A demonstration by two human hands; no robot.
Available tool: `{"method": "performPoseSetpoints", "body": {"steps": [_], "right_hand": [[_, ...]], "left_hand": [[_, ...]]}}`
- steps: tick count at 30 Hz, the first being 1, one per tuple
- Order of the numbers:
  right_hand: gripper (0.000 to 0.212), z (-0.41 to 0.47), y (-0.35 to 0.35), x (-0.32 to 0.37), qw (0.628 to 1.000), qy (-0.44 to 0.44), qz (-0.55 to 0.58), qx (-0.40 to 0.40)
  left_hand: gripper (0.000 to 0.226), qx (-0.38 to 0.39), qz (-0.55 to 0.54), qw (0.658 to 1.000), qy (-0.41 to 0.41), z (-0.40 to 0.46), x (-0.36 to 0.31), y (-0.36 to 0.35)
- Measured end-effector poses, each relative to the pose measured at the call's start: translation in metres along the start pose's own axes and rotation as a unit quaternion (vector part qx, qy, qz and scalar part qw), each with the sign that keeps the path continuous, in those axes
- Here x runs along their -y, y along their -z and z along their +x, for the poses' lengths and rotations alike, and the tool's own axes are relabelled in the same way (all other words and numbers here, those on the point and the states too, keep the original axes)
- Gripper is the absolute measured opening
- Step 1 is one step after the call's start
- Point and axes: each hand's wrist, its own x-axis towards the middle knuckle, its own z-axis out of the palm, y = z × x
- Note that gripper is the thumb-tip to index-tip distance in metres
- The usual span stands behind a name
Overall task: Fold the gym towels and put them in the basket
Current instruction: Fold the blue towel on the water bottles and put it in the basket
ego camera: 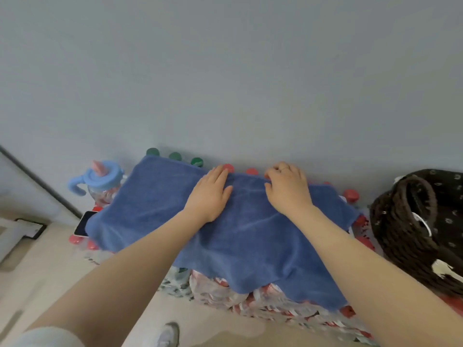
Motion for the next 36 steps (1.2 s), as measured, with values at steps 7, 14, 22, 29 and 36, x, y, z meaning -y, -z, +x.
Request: {"method": "performPoseSetpoints", "body": {"steps": [7,14,22,29,36], "right_hand": [[0.028,0.045,-0.017,0.122,0.971,0.088,0.213,0.058],[0.038,0.091,-0.053,0.172,0.975,-0.010,0.173,0.135],[0.013,0.121,-0.044,0.174,0.987,-0.089,0.125,0.044],[0.029,0.113,-0.039,0.187,0.970,-0.084,0.219,-0.069],[0.040,0.069,-0.051,0.184,0.982,-0.039,0.186,0.018]], "left_hand": [[0.045,-0.091,0.019,0.984,0.150,-0.004,0.108,0.058],[0.060,0.071,-0.221,0.919,0.319,0.015,0.180,0.085],[0.018,0.023,-0.373,0.899,0.229,0.040,0.198,0.112],[0.027,-0.069,-0.359,0.914,0.174,0.064,0.196,0.119],[0.050,0.129,-0.389,0.850,0.331,-0.002,0.211,0.083]]}}
